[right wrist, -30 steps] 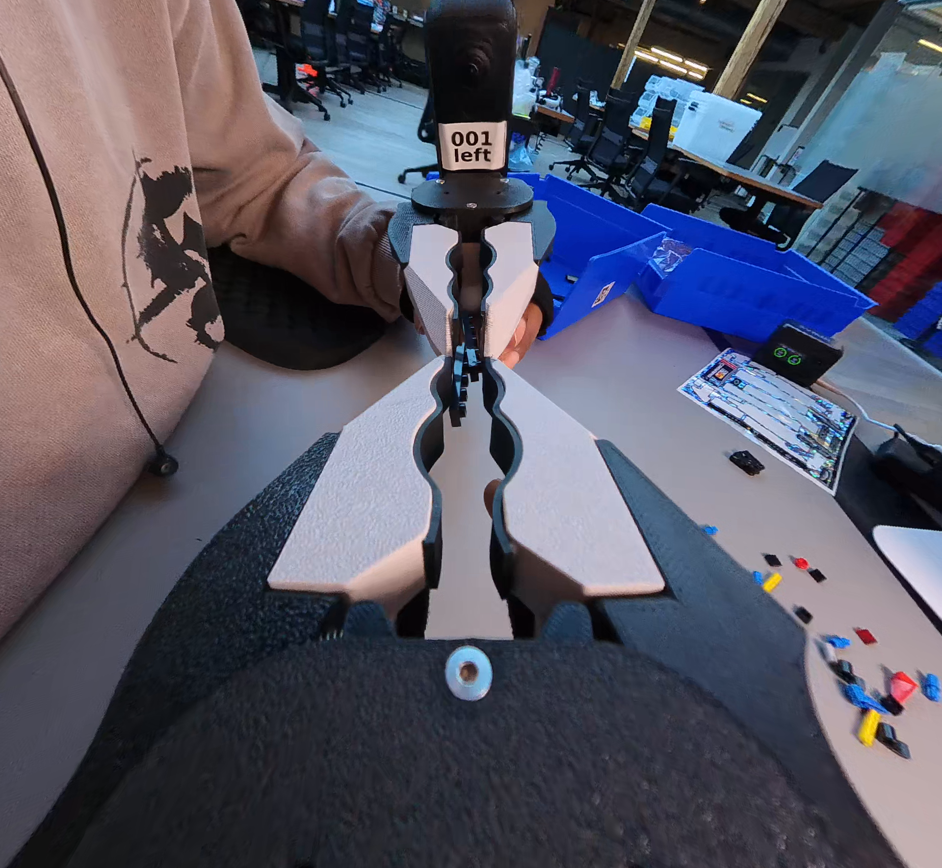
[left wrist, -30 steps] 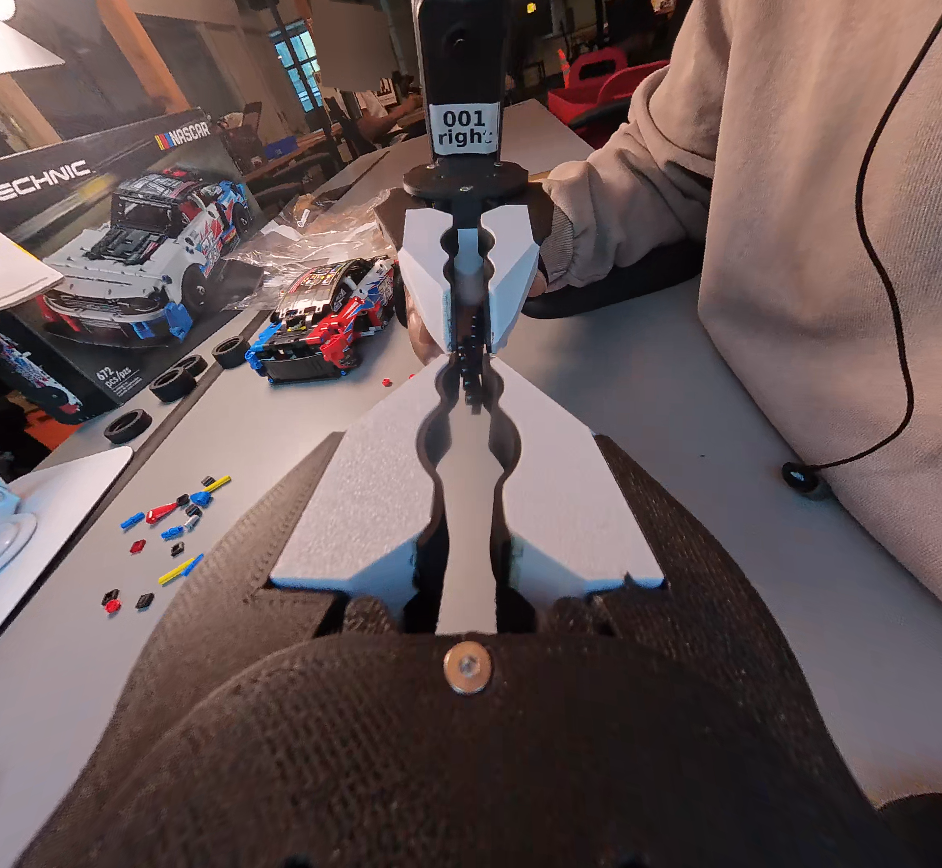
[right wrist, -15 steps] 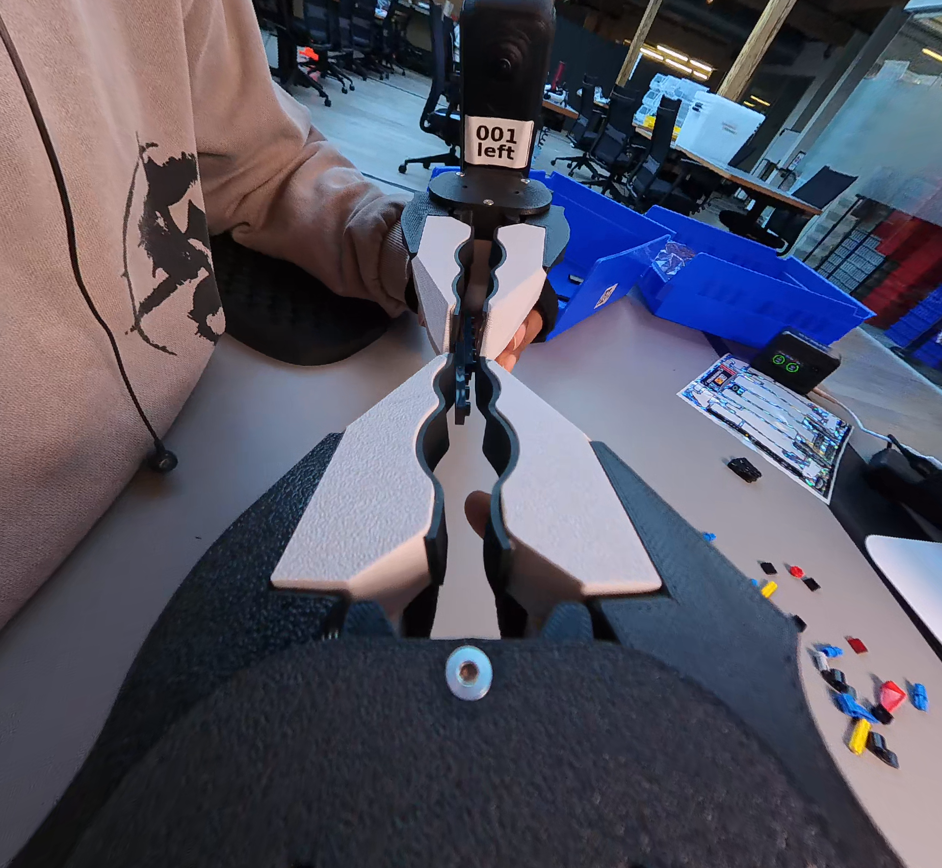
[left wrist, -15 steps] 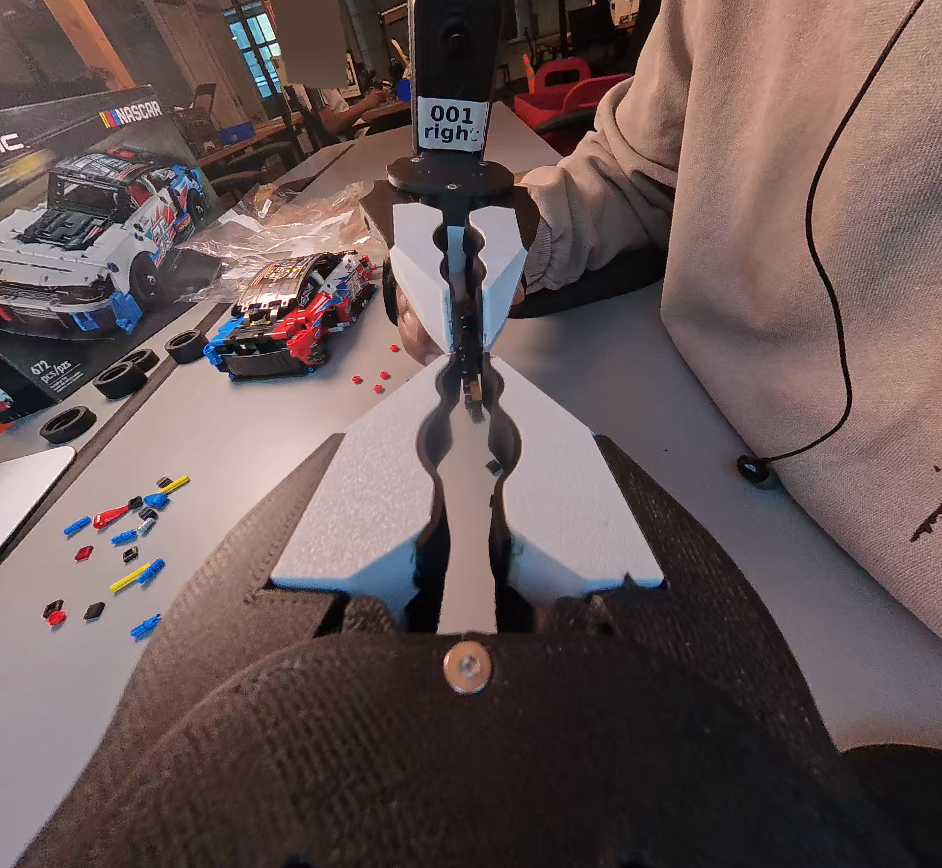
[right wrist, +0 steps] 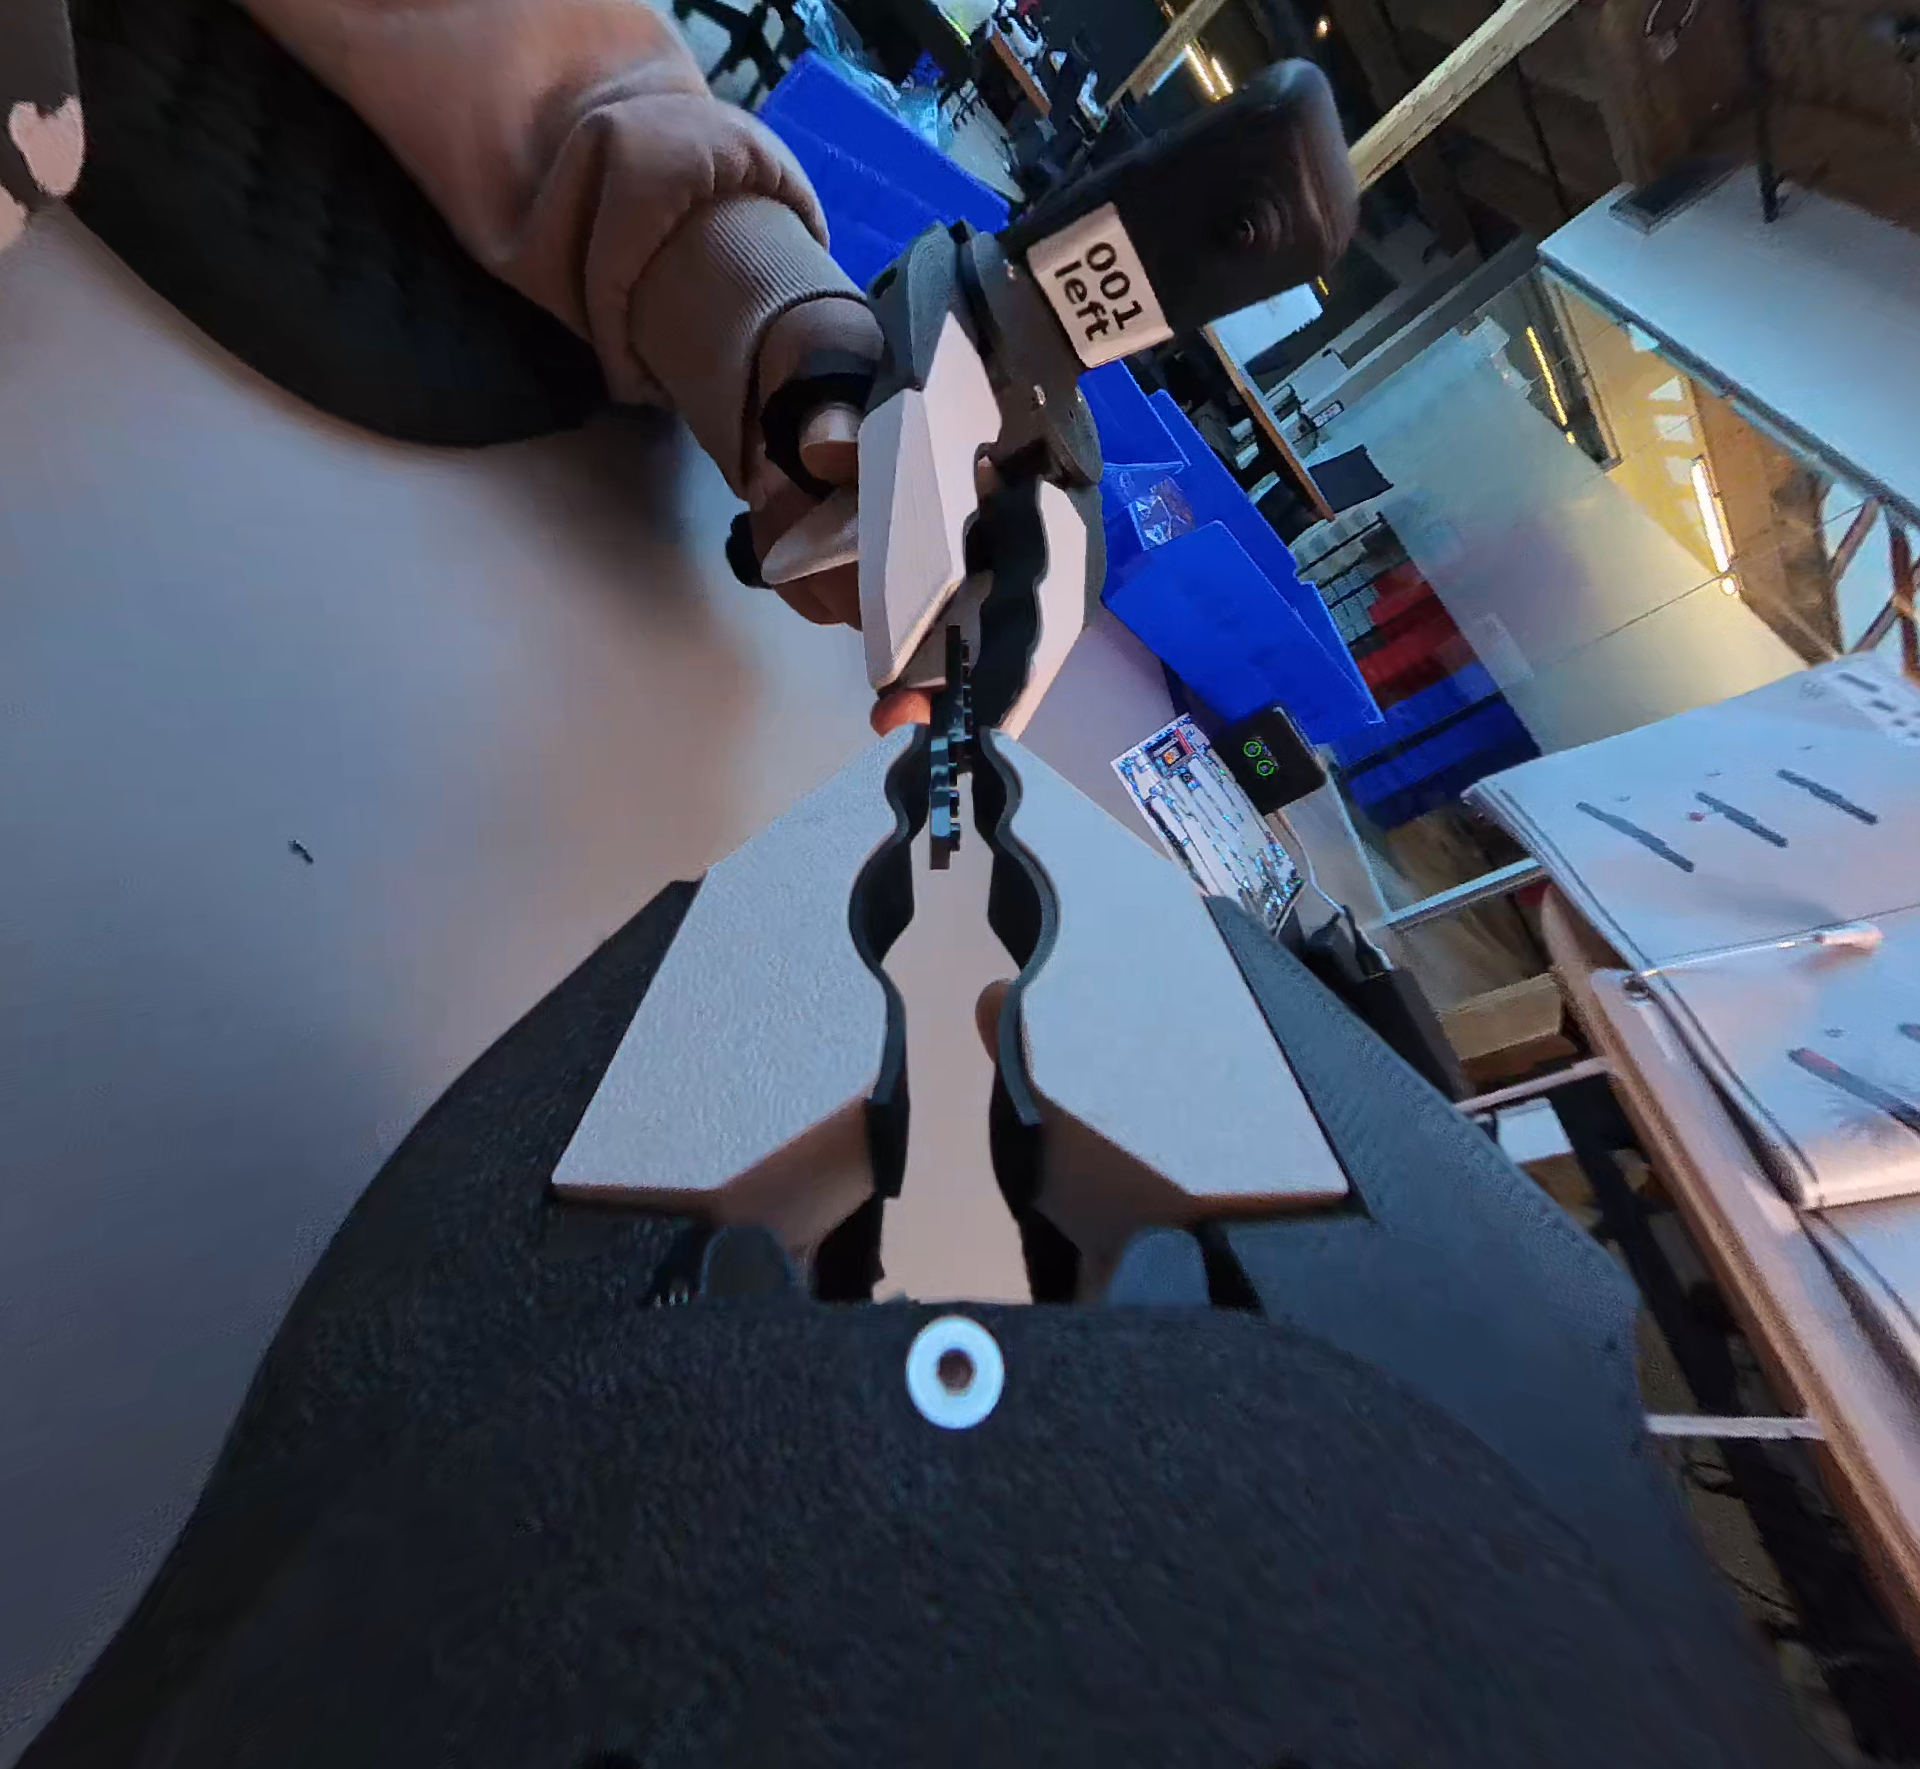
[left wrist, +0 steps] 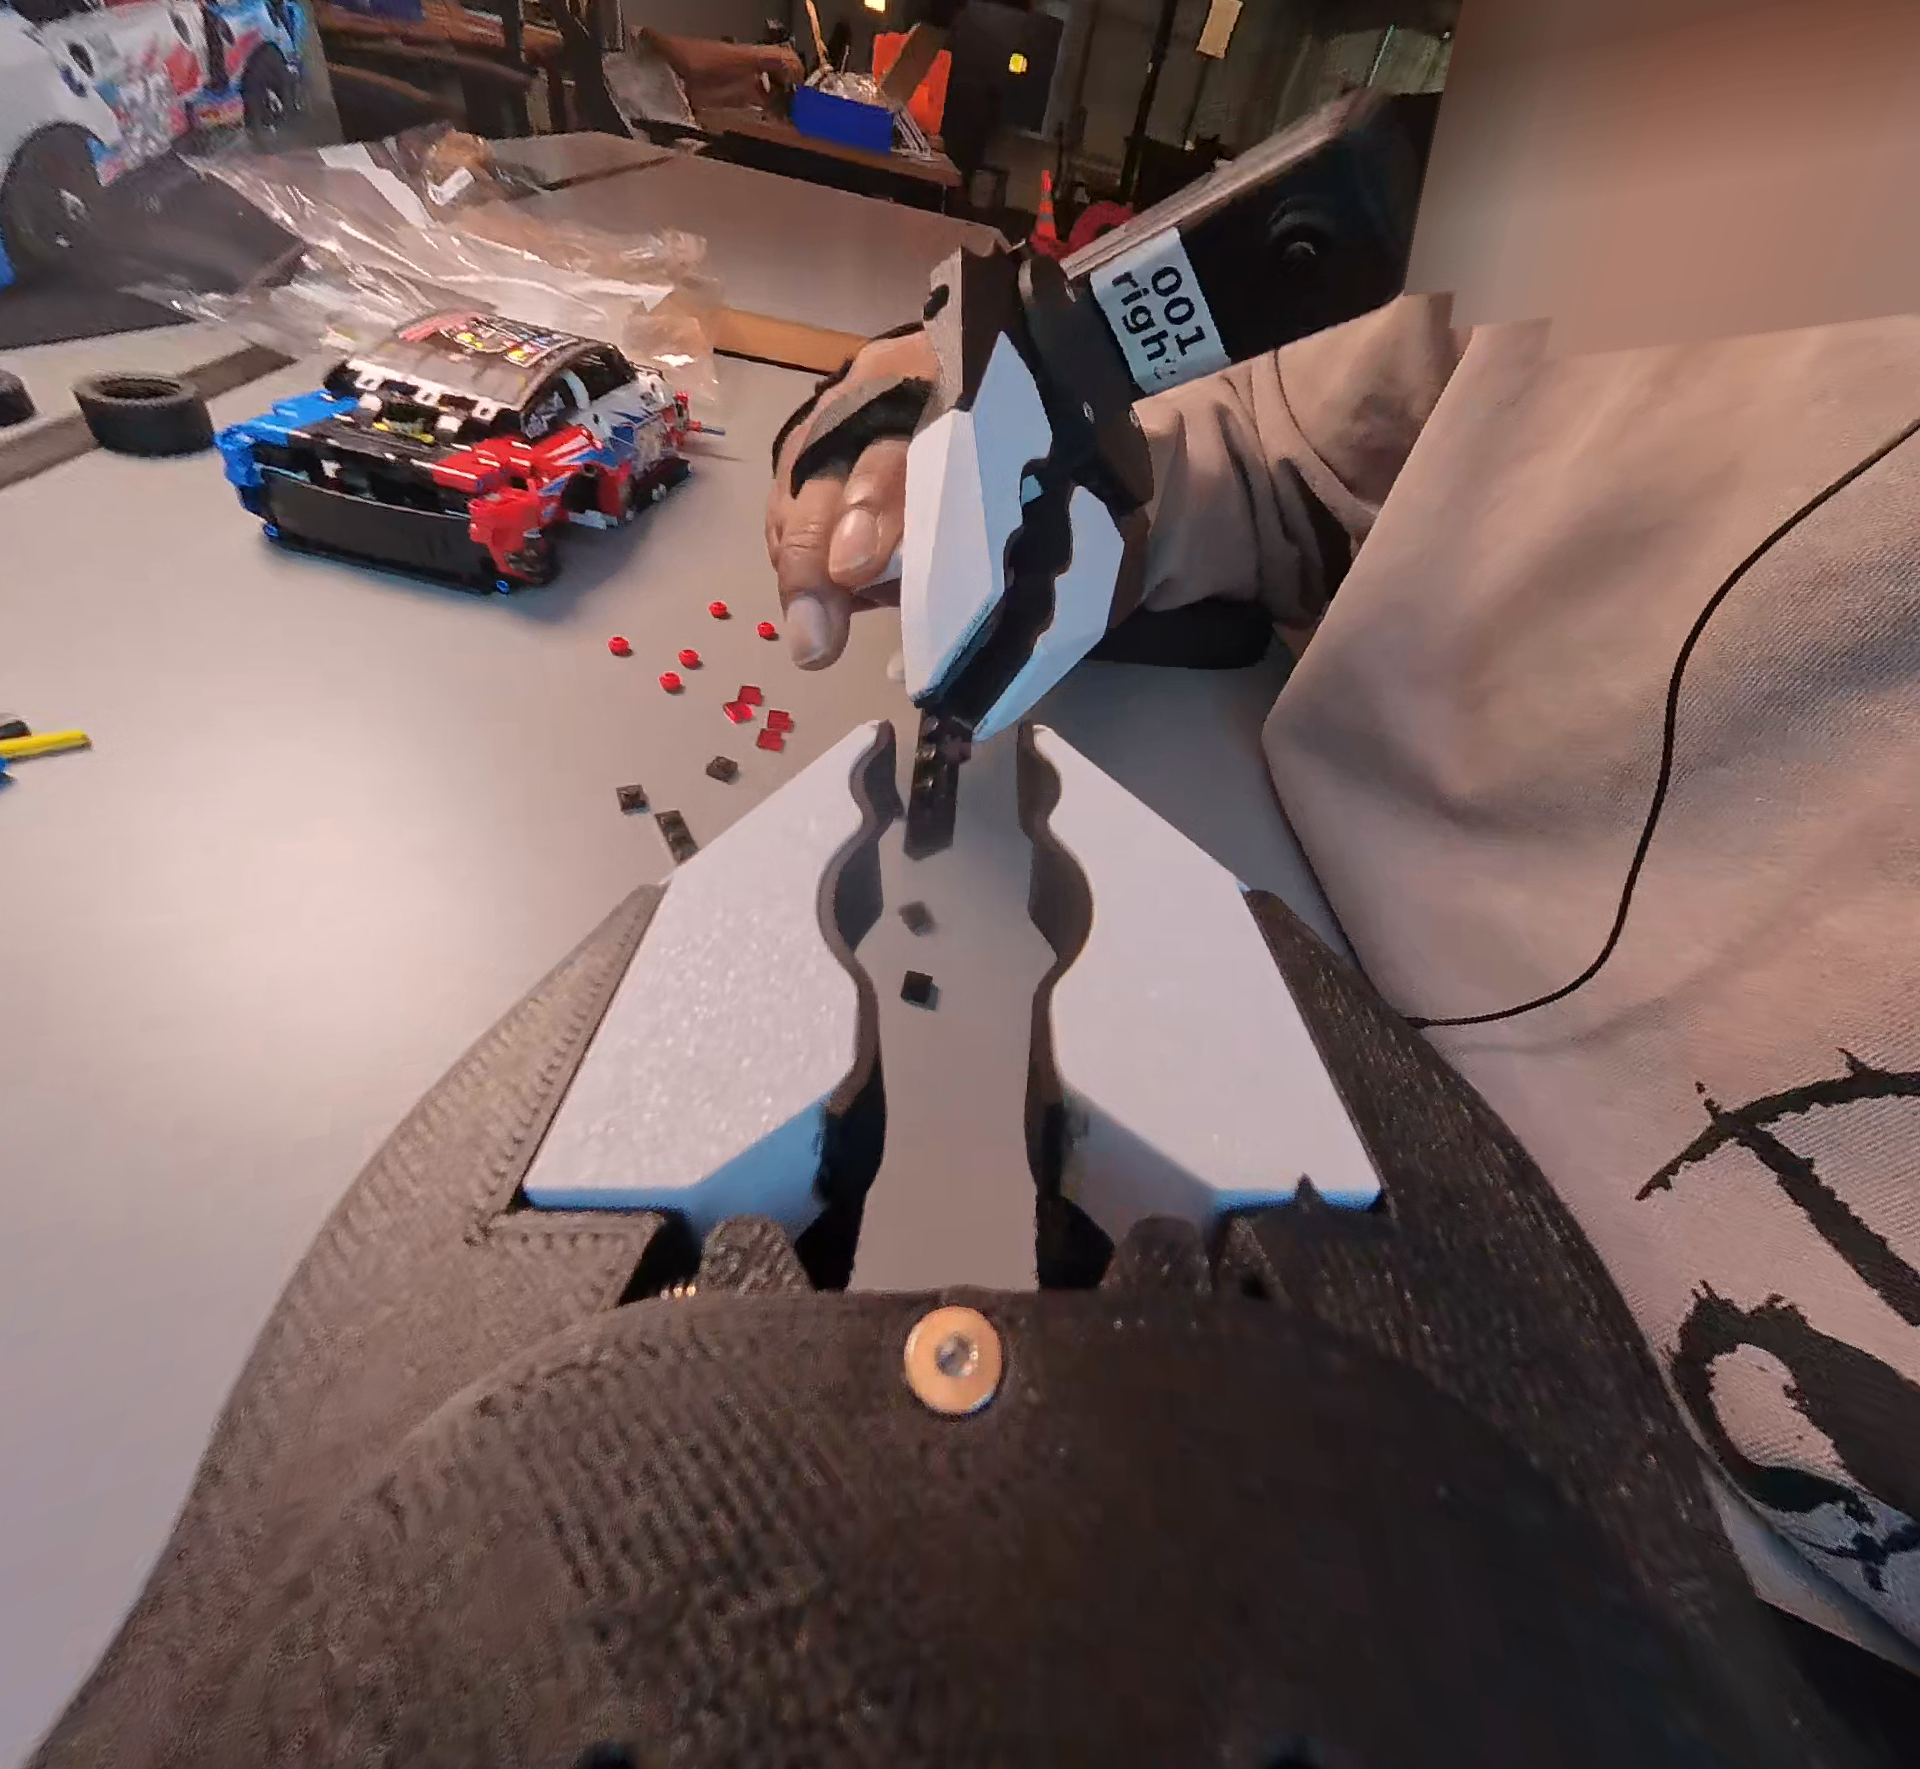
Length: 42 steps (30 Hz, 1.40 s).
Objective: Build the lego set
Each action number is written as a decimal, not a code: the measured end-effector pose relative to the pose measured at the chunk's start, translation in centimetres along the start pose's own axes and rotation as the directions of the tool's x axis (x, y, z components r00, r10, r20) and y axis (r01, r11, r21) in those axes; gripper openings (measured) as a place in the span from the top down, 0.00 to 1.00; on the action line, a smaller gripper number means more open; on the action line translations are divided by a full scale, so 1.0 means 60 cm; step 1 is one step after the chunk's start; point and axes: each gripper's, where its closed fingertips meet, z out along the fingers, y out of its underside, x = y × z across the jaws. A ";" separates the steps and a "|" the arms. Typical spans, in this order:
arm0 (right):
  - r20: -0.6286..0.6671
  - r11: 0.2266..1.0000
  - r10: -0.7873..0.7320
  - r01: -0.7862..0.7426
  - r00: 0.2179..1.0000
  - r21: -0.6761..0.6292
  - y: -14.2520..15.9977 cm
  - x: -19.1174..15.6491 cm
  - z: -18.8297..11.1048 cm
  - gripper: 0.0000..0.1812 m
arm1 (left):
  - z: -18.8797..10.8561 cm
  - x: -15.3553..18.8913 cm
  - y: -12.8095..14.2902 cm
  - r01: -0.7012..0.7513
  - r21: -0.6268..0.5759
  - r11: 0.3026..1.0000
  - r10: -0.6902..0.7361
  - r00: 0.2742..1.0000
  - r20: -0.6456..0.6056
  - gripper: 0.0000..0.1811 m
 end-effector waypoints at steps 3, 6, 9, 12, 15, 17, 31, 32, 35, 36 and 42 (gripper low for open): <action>-0.007 0.988 -0.150 0.149 0.989 -0.047 0.009 -0.011 0.005 0.97 | 0.005 -0.007 0.007 0.108 -0.008 0.994 -0.108 0.994 -0.010 0.96; -0.001 0.979 -0.190 0.189 0.982 -0.075 0.018 -0.017 0.009 0.97 | 0.005 -0.014 0.018 0.143 -0.044 0.989 -0.144 0.990 -0.010 0.97; 0.037 0.989 -0.055 0.060 0.998 -0.132 0.047 -0.012 0.007 0.94 | 0.001 -0.034 0.031 0.022 -0.108 0.994 -0.012 0.995 0.095 0.97; 0.148 0.932 0.290 -0.244 0.945 -0.270 0.099 -0.009 -0.023 0.90 | -0.007 -0.057 0.066 -0.082 -0.256 0.963 0.129 0.977 0.171 0.97; 0.163 0.823 0.470 -0.365 0.867 -0.435 0.161 -0.014 -0.060 0.89 | 0.000 -0.061 0.104 -0.103 -0.380 0.919 0.178 0.970 0.167 0.97; 0.147 0.791 0.504 -0.388 0.851 -0.472 0.182 -0.016 -0.068 0.89 | 0.002 -0.068 0.120 -0.098 -0.430 0.898 0.194 0.963 0.186 0.97; 0.165 0.742 0.527 -0.357 0.833 -0.567 0.209 -0.030 -0.053 0.90 | -0.002 -0.083 0.154 -0.106 -0.554 0.826 0.259 0.944 0.206 0.97; 0.174 0.742 0.524 -0.348 0.834 -0.572 0.209 -0.030 -0.051 0.90 | -0.003 -0.084 0.154 -0.109 -0.557 0.824 0.267 0.941 0.210 0.97; 0.215 0.739 0.526 -0.316 0.823 -0.595 0.205 -0.027 -0.042 0.88 | -0.003 -0.085 0.154 -0.107 -0.558 0.823 0.267 0.940 0.214 0.97; 0.229 0.732 0.532 -0.308 0.815 -0.607 0.205 -0.026 -0.038 0.88 | -0.003 -0.085 0.154 -0.107 -0.558 0.823 0.268 0.939 0.215 0.97; 0.316 0.687 0.587 -0.252 0.745 -0.682 0.211 -0.035 -0.024 0.86 | -0.003 -0.087 0.154 -0.112 -0.558 0.822 0.282 0.932 0.228 0.97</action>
